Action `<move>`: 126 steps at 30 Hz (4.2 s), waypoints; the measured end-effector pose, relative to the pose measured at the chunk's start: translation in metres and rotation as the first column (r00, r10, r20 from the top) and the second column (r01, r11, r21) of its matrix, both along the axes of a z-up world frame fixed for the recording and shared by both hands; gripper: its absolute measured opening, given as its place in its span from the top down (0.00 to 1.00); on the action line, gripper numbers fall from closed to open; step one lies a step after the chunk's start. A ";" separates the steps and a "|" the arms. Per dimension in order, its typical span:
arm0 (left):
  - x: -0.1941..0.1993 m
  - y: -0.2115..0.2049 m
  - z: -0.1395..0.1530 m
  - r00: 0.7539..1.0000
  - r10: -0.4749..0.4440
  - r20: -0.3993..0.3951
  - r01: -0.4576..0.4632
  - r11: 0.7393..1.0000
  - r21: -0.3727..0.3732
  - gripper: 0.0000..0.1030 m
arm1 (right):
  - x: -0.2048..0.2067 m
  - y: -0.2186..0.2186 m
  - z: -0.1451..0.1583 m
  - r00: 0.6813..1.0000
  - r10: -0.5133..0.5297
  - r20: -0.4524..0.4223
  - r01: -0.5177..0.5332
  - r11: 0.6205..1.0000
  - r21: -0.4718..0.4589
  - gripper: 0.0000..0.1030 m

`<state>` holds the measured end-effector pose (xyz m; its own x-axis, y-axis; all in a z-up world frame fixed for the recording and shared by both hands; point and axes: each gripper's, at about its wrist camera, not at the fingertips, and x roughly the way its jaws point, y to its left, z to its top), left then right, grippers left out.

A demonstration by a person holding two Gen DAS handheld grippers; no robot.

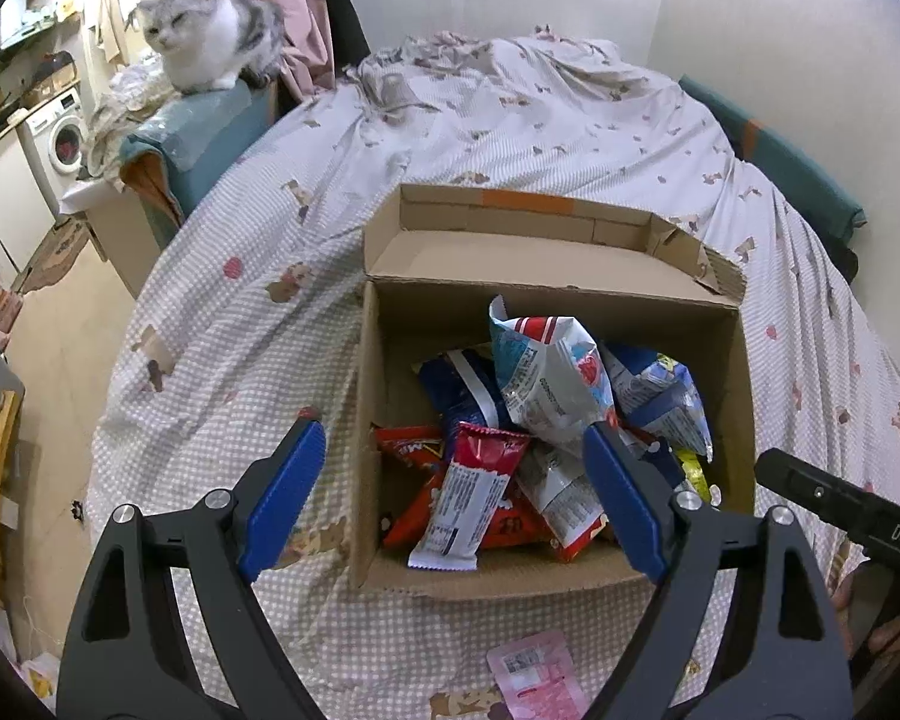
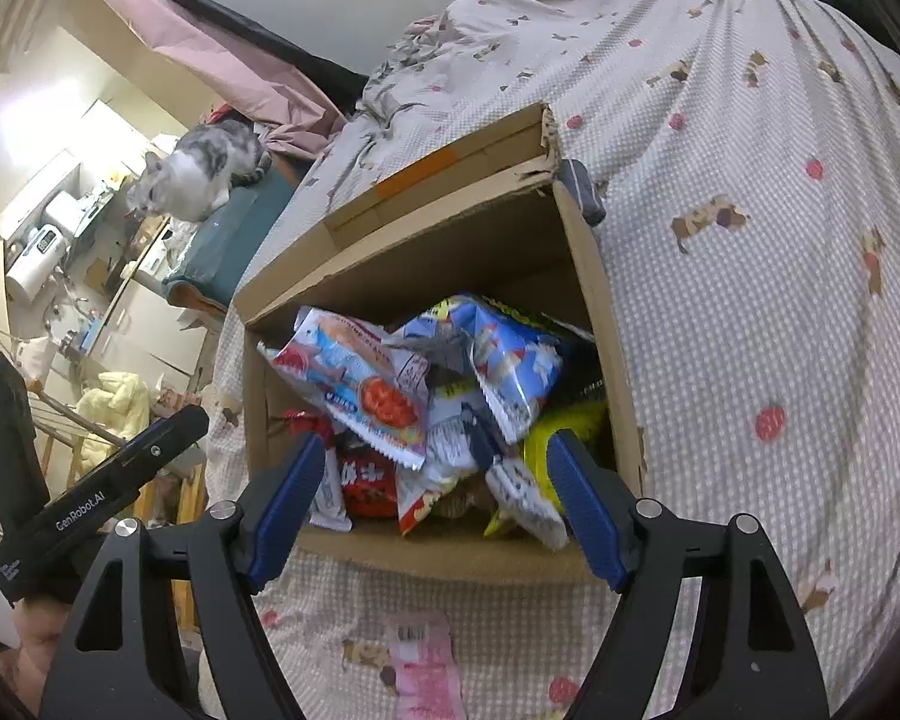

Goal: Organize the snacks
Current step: 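Grasp the pink packet with the left tool while the right tool grasps the checkered wafer bar, then lower the pink packet and wafer bar into the box and open both tools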

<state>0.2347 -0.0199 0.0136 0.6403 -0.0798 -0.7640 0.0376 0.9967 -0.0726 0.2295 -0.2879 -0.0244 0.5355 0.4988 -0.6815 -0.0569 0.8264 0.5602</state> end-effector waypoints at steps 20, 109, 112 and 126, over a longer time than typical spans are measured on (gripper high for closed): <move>-0.085 0.025 -0.012 1.000 0.013 0.002 -0.013 1.000 -0.010 0.17 | -0.075 -0.001 -0.024 0.989 -0.005 -0.147 -0.001 0.999 -0.042 0.23; -0.071 -0.021 -0.131 0.892 0.060 -0.448 -0.041 0.998 0.051 0.48 | -0.102 -0.008 -0.040 0.982 -0.031 -0.185 0.023 0.999 -0.042 0.73; -0.074 -0.010 -0.118 0.904 0.058 -0.424 -0.037 0.998 0.058 0.48 | -0.102 -0.005 -0.039 0.984 -0.025 -0.178 0.017 0.999 -0.047 0.73; -0.067 0.028 -0.018 0.977 0.044 -0.210 -0.035 0.998 0.047 0.48 | -0.105 -0.004 0.006 0.999 -0.008 0.051 0.004 0.996 0.089 0.73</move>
